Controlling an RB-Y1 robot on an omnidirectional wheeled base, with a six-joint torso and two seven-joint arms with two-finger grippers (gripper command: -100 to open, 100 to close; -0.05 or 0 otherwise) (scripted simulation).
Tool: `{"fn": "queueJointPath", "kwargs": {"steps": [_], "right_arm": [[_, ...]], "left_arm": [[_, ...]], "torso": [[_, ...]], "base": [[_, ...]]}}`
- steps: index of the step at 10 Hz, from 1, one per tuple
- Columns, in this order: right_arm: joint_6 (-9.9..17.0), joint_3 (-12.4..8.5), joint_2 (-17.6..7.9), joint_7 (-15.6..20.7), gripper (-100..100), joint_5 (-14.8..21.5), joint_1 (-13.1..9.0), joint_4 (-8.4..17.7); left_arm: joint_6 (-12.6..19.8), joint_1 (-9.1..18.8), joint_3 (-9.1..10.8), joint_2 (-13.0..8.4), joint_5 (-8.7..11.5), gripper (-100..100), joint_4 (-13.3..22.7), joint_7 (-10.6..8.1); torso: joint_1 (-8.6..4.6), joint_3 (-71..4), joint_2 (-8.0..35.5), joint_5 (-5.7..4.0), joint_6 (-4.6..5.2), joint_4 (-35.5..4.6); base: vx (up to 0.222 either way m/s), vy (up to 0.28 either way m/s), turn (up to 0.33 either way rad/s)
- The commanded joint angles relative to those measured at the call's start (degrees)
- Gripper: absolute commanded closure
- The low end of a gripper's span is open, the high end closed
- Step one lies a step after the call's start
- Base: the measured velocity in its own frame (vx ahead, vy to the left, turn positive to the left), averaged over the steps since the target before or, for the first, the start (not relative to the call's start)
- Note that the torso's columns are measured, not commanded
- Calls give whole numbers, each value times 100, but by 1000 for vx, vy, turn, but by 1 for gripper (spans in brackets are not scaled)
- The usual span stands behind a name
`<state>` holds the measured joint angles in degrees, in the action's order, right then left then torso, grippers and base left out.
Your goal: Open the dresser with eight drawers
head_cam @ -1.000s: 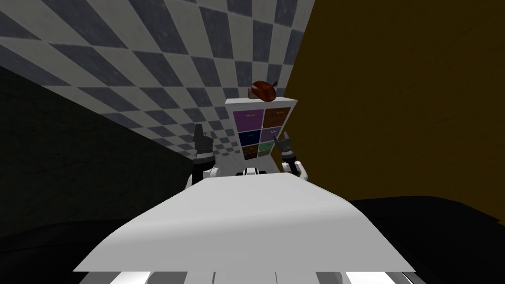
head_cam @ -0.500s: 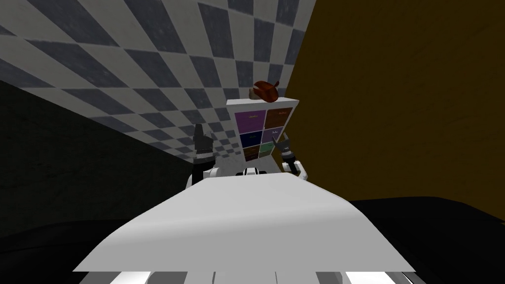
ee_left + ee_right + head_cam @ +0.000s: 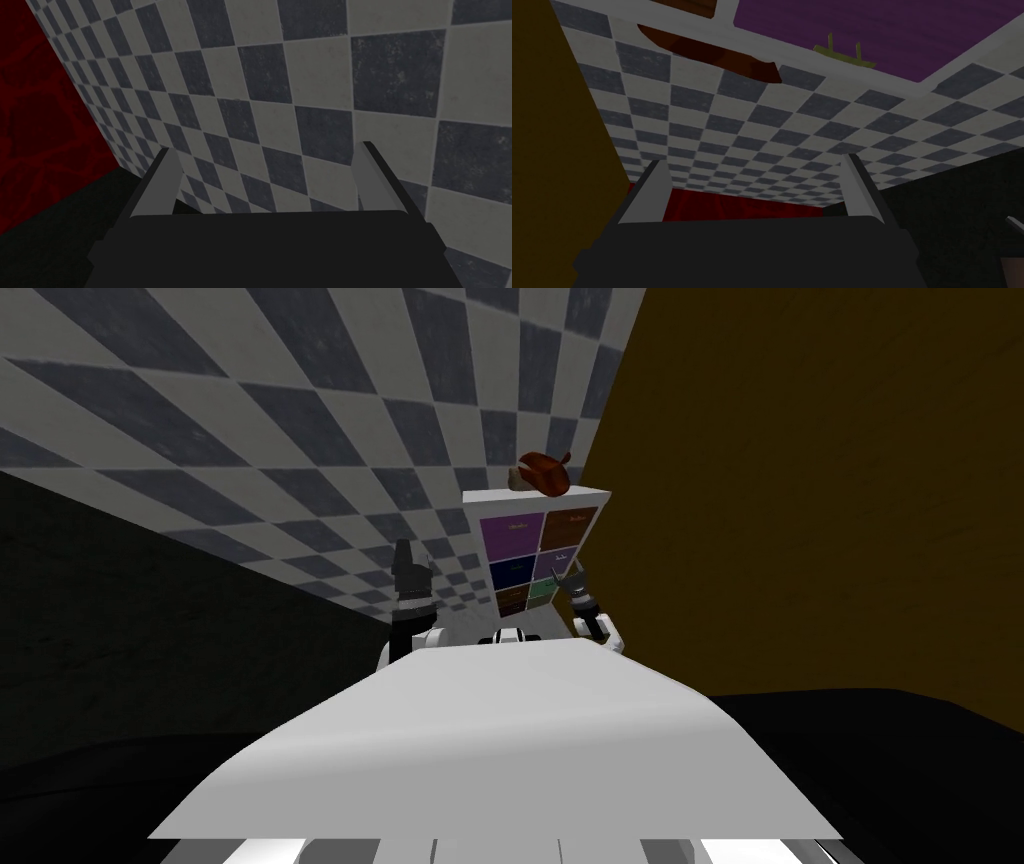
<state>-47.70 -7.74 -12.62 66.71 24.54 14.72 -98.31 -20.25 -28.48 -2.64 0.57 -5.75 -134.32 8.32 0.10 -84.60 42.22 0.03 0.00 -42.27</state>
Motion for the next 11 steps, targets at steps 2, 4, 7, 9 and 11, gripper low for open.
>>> {"fn": "queueJointPath", "kwargs": {"steps": [2, 4, 7, 9, 11], "right_arm": [[-88, -96, -37, 628, -100, 207, -49, 211], [-149, -162, -58, 966, -100, 345, -82, 366], [-268, -297, -80, 1463, -100, 624, -130, 668], [-325, -365, -79, 1789, -100, 764, -146, 815], [-381, -433, -70, 2112, -100, 904, -156, 957]], "left_arm": [[0, 0, 0, 0, 0, 0, 0, 0], [0, 0, 0, 0, 0, 0, 0, 0], [0, 0, 0, 0, 0, 0, 0, 0], [0, 1, 0, 0, 0, 0, 0, 0], [0, 1, 0, 0, 0, 0, 0, 0]], "torso": [[-10, 2, 3, -3, 1, -1], [-9, 5, 7, -3, 1, -2], [-10, 3, 7, -3, 0, -1], [-12, 7, 12, -3, 0, -3], [-12, 4, 8, -3, 0, -2]], "base": [[60, 75, -46], [58, 73, -42], [63, 70, -41], [49, 68, -32], [56, 61, -35]]}}
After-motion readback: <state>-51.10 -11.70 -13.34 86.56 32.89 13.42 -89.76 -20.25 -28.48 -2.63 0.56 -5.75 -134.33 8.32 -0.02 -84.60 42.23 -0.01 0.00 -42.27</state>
